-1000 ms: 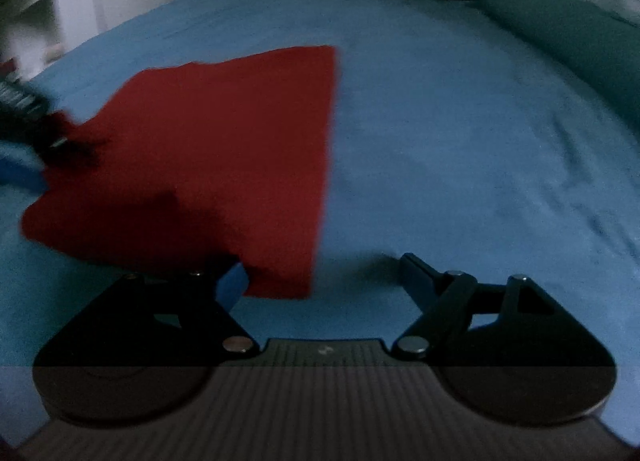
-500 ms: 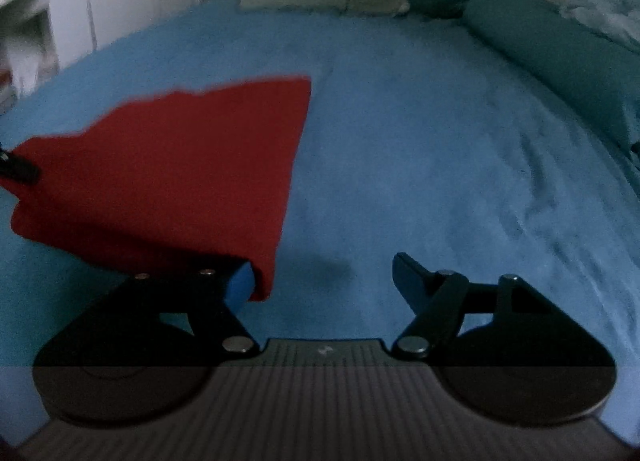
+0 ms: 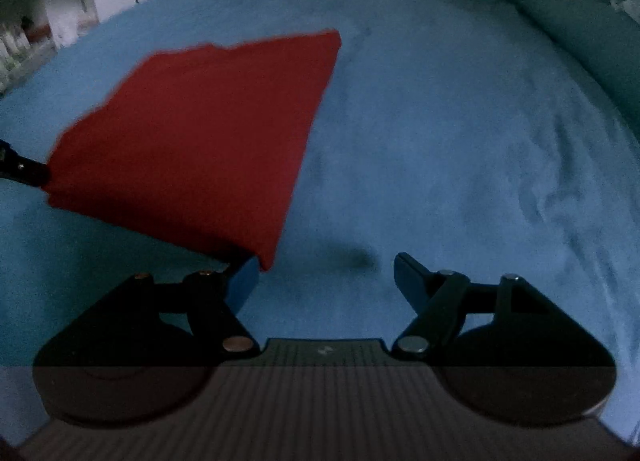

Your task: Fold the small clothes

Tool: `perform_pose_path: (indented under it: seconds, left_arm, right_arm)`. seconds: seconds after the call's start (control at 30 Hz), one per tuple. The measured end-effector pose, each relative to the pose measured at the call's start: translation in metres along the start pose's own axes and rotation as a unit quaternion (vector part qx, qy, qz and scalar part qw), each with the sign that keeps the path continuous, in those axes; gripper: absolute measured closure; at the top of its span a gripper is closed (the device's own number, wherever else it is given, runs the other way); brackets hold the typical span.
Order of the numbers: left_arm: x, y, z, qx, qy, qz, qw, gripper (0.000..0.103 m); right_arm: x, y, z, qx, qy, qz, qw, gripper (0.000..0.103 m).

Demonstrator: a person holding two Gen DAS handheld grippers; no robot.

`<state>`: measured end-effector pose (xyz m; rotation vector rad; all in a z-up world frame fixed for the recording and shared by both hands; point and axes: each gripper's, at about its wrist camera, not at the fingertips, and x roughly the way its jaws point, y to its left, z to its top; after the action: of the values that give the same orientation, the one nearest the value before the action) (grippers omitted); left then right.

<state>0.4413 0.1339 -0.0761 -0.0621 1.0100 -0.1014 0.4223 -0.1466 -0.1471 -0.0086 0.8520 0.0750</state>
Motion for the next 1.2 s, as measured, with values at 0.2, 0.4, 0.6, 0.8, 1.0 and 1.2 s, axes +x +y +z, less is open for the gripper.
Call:
perform_pose_path:
  seconds: [0.2,0.4,0.6,0.8,1.0,1.2]
  left_arm:
    - [-0.033,0.001,0.05,0.019,-0.043,-0.017,0.9988,0.023]
    - [0.019,0.002,0.09,0.003,-0.014,-0.077,0.9969,0.017]
    - [0.087,0.009,0.099,-0.019,0.03,-0.101,0.9943,0.017]
    - [0.113,0.006,0.096,-0.007,0.049,-0.104,0.9933,0.026]
    - [0.123,0.002,0.09,0.0,0.052,-0.124,0.9909,0.041]
    - [0.114,-0.01,0.093,0.006,0.05,-0.121,0.9913,0.074]
  right_arm:
    - [-0.035,-0.022,0.058,0.044,-0.009,0.058,0.997,0.0]
    - [0.006,-0.044,0.117,0.115,0.039,0.108,0.987,0.0]
    - [0.072,-0.046,0.13,0.149,0.082,0.134,0.976,0.0]
    - [0.109,-0.046,0.122,0.162,0.098,0.131,0.973,0.0]
    - [0.124,-0.048,0.114,0.178,0.111,0.147,0.967,0.016]
    - [0.121,-0.042,0.118,0.17,0.108,0.161,0.966,0.056]
